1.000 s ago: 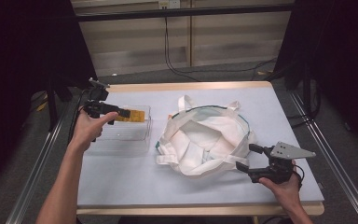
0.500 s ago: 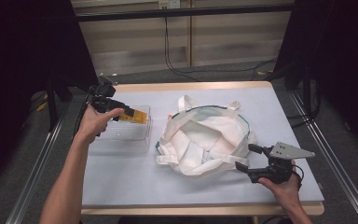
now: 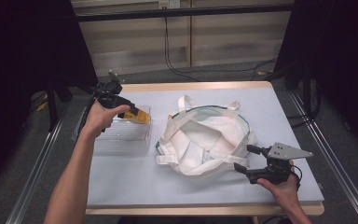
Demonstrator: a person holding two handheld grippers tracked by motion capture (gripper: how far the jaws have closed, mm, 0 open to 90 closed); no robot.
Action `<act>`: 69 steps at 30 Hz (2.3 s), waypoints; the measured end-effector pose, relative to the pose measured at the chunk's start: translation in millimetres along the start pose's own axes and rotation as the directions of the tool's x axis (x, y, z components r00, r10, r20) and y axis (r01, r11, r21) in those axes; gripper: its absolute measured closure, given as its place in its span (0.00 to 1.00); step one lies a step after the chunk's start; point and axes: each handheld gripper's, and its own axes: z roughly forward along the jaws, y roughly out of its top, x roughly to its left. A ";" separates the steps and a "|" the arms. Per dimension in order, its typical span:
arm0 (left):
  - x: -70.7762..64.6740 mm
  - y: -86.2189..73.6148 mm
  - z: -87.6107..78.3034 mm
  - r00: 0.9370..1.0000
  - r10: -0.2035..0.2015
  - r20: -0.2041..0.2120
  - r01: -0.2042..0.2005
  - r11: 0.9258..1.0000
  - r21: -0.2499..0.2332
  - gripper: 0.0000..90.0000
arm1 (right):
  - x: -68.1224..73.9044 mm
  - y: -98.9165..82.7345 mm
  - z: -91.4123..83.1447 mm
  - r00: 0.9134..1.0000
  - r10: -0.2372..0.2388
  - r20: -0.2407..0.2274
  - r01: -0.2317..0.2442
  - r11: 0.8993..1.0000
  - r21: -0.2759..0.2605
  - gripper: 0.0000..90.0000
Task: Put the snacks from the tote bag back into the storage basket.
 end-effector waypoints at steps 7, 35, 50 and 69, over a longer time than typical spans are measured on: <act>-2.9 8.2 2.4 1.000 -0.009 -0.019 0.009 1.000 0.026 0.30 | 0.7 -0.4 0.9 1.000 -0.001 -0.001 0.001 1.000 0.007 0.17; -16.3 31.7 19.5 0.987 -0.135 -0.090 0.140 0.989 0.055 0.31 | 1.2 -1.3 2.0 1.000 -0.004 -0.011 0.004 1.000 0.015 0.17; -11.6 31.3 26.7 0.979 -0.184 -0.087 0.186 0.982 0.018 0.30 | 0.8 -1.4 2.2 1.000 -0.003 -0.012 0.003 1.000 0.013 0.16; -15.9 26.7 43.6 0.984 -0.162 -0.068 0.162 0.987 -0.018 0.27 | 1.1 -0.8 1.0 1.000 -0.007 -0.010 0.007 1.000 0.005 0.16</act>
